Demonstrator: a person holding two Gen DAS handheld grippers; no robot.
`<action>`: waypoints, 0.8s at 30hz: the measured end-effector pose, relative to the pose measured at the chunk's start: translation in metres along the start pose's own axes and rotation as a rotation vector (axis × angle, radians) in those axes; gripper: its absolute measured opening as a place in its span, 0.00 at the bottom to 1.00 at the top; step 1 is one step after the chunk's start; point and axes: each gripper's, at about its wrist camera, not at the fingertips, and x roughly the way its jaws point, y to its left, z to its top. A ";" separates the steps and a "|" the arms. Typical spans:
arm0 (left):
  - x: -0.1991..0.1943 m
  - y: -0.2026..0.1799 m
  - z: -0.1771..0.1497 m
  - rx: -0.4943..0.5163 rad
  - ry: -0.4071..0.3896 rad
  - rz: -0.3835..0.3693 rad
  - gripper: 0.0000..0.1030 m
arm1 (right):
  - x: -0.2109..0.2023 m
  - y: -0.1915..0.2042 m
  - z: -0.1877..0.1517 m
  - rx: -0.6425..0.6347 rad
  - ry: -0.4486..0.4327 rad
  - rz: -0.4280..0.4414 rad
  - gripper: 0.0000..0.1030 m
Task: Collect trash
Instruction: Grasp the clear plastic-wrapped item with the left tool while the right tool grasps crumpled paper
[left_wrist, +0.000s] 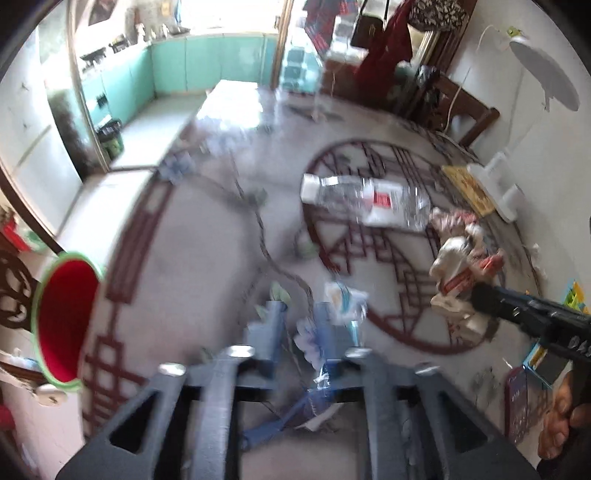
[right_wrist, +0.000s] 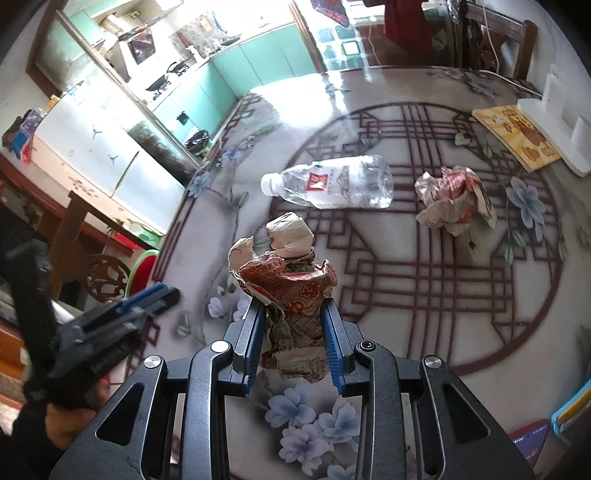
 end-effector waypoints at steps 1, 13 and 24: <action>0.011 -0.001 -0.003 0.002 0.024 -0.001 0.62 | -0.001 -0.002 -0.001 0.008 0.000 -0.004 0.29; 0.078 -0.027 -0.009 0.000 0.173 -0.024 0.68 | -0.012 -0.023 -0.010 0.070 -0.001 -0.043 0.29; 0.097 -0.040 -0.007 0.032 0.187 0.007 0.68 | -0.001 -0.032 -0.008 0.073 0.026 -0.030 0.29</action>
